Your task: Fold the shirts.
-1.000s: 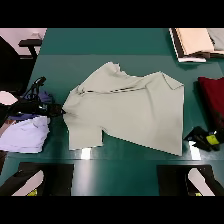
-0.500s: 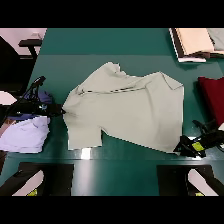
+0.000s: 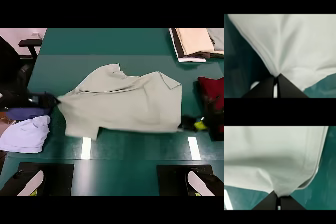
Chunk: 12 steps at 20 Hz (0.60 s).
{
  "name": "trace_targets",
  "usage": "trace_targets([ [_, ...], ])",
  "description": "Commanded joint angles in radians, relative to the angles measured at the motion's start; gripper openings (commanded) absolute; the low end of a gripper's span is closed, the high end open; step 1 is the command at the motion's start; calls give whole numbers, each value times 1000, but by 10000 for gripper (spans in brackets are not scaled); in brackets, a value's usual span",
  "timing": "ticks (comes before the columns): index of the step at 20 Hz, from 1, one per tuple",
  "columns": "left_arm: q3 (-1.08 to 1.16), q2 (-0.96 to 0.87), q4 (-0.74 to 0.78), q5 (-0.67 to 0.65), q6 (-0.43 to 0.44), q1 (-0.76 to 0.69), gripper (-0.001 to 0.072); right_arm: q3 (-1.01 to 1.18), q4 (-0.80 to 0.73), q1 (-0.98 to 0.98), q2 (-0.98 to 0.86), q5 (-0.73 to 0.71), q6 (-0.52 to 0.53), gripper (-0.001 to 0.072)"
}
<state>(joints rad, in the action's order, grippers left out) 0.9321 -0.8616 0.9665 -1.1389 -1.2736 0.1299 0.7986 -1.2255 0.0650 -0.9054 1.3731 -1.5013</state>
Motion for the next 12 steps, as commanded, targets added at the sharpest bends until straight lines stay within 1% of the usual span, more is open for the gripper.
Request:
trace_targets([
  [1,248,76,-1,-14,-59,1,23,297,0,-20,88,-17,0,20],
  [5,684,94,-3,-14,-85,1,23,718,-8,-20,114,-40,3,20],
  [8,962,94,-3,9,-106,1,23,957,-11,-18,114,-49,12,20],
  [10,1091,94,-3,41,-122,1,22,1077,-45,-18,114,-41,12,20],
  [12,1172,94,-3,79,-122,1,22,1168,-62,-18,114,-38,12,19],
])
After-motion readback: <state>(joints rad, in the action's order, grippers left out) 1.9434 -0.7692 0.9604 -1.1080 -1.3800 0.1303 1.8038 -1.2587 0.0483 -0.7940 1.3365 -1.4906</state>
